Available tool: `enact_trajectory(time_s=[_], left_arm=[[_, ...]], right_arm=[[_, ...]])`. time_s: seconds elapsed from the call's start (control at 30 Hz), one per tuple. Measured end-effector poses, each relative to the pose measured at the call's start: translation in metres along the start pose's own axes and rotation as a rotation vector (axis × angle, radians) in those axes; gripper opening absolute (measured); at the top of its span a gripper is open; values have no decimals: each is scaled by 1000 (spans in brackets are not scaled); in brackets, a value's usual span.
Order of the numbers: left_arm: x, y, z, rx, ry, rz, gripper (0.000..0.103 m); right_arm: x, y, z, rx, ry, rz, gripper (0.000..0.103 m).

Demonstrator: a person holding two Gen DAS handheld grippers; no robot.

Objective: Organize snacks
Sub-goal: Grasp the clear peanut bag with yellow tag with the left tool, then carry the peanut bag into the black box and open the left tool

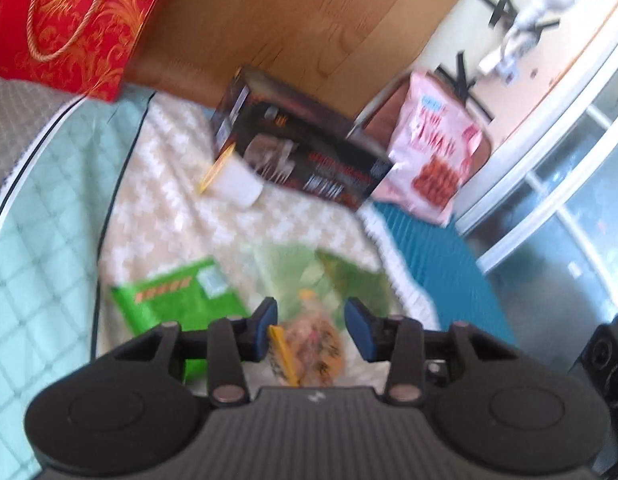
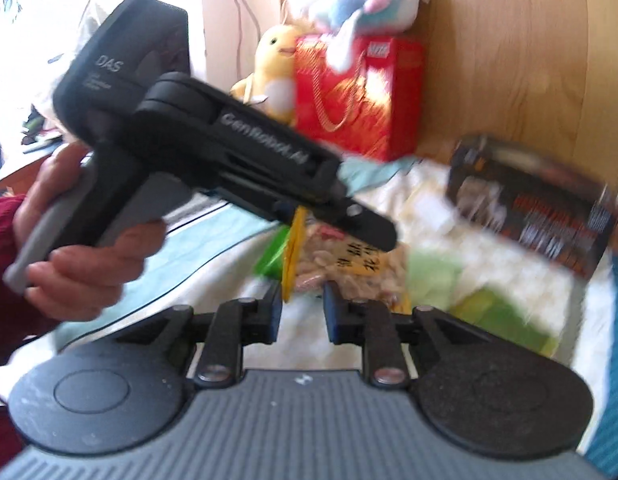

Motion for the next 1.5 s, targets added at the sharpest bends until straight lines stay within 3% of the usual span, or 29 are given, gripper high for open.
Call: enact_trajectory(time_s=[0.13,0.23,0.3,0.33,0.57,0.83,0.97,1.07,1.27,1.37,1.5], left_arm=[[13,3,23,-52,-37,48,50],[26,5,56,-135,-64,87,53],[34,10,72,-158,-59,125,53],[38,14,77,-160,-59,140,54],[38,49,63,-76,-27,202,58],[19,48,35,-35,-19,162,54],[7,51,29,-3,-48,102,49],[0,54,20,27,-11,95,47],[-25,56,-6,87,37,31,48],[-31,54,-14,99,39,14,52],[-30,51,-16,109,50,29,53]], right_arm=[[-7,4,-2,50,-159,-168,33],[-12,0,9,4,-162,-182,37],[-19,-2,18,-38,-137,-195,51],[-24,-1,21,-52,-109,-198,52],[-48,15,7,-16,16,-222,52],[-23,20,-14,13,40,-85,51],[-25,20,-8,30,37,-71,27],[-31,26,5,44,31,-88,25],[-45,50,30,83,29,-157,26],[-53,56,42,70,40,-200,28],[-60,56,43,43,86,-213,42]])
Point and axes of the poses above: each gripper's, at about its wrist camera, not at the fingertips, and z roughly against the way its jaws point, x to its left, y to its underside, the point moved 4 cm from there along -z, roughly the way its jaws point, and after that the axes turned 7 degrees about y, right-handed, at the moved point
